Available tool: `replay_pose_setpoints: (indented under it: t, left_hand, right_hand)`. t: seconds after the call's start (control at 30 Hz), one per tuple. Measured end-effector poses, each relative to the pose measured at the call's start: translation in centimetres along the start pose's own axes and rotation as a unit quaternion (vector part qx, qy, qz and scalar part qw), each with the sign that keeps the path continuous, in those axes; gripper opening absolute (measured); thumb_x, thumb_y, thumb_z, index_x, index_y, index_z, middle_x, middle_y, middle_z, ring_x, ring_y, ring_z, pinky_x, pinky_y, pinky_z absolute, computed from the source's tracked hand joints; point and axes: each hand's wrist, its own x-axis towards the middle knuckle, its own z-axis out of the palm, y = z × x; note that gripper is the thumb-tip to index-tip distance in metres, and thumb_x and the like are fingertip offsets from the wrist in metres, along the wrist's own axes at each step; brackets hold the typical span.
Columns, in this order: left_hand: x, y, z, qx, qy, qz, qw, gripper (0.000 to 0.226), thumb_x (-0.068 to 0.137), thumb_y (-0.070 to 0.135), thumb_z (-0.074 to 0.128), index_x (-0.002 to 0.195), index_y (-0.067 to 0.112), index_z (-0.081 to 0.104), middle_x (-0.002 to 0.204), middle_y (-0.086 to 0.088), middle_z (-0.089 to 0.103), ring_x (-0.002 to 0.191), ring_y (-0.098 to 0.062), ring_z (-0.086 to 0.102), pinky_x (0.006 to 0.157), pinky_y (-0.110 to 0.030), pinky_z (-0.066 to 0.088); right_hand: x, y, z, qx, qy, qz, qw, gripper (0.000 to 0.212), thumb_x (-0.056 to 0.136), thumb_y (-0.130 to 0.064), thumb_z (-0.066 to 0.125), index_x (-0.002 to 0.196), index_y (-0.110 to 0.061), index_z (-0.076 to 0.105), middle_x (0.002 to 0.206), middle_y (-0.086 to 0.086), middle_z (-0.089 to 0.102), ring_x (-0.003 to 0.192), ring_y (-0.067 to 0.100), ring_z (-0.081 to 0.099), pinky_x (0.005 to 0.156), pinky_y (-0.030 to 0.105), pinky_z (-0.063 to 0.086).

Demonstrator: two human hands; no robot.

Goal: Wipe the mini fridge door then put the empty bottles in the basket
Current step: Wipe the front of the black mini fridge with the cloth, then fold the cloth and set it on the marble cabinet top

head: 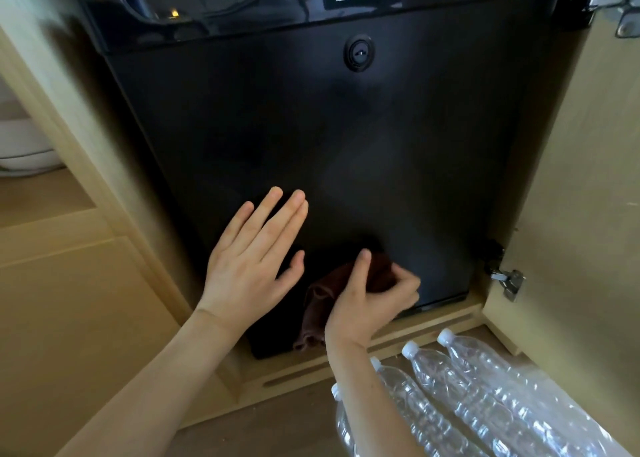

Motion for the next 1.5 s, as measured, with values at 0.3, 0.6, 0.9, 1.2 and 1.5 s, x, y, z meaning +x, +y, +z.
replay_pose_setpoints:
  t: [0.3,0.6,0.9,1.2,1.5]
  left_hand:
    - [0.0,0.1,0.1,-0.007,0.002,-0.003,1.000,0.060,0.095,0.026,0.058,0.149,0.011,0.035,0.156,-0.002,0.031,0.146,-0.022,0.028,0.123,-0.037,0.017]
    - [-0.2,0.9,-0.6,-0.026,-0.009,-0.018,0.999,0.053,0.095,0.018,0.062,0.144,0.008,0.046,0.152,-0.007,0.042,0.144,-0.025,0.032,0.121,-0.042,0.023]
    - [-5.4,4.2,-2.3,-0.098,-0.057,-0.144,0.983,0.032,0.095,0.018,0.060,0.124,0.006,0.066,0.117,-0.011,0.068,0.111,-0.027,0.059,0.090,-0.042,0.051]
    - [-10.5,9.7,-12.9,-0.157,-0.224,-0.265,0.925,0.031,0.097,0.020,0.051,0.117,0.002,0.066,0.090,-0.011,0.063,0.082,-0.031,0.052,0.065,-0.041,0.047]
    - [3.7,8.0,-29.7,-0.204,-0.309,-0.309,0.876,0.032,0.093,0.025,0.053,0.113,0.005,0.069,0.098,-0.007,0.066,0.086,-0.028,0.057,0.072,-0.038,0.048]
  right_hand:
    - [2.2,-0.5,0.5,-0.008,-0.018,-0.109,0.994,0.030,0.087,-0.019,0.074,0.103,-0.007,0.052,0.106,0.012,0.044,0.095,-0.005,0.048,0.084,0.009,0.043]
    - [2.2,0.5,-3.3,-0.034,-0.069,-0.022,0.997,0.029,0.085,-0.021,0.078,0.101,-0.018,0.054,0.109,0.007,0.049,0.091,-0.008,0.053,0.076,0.004,0.043]
    - [-0.1,-0.6,-6.7,-0.086,-0.175,-0.113,0.974,0.029,0.082,-0.018,0.079,0.104,-0.020,0.060,0.107,0.009,0.056,0.100,0.008,0.057,0.090,0.018,0.044]
    - [-4.6,-7.8,-15.4,-0.224,-0.244,-0.027,0.943,0.032,0.080,-0.016,0.081,0.107,-0.007,0.066,0.107,0.016,0.057,0.101,0.001,0.054,0.091,0.013,0.040]
    - [-4.3,-29.6,-13.4,-0.325,-0.321,0.025,0.889,0.034,0.079,-0.017,0.082,0.108,-0.010,0.067,0.110,0.013,0.055,0.102,0.013,0.055,0.094,0.013,0.040]
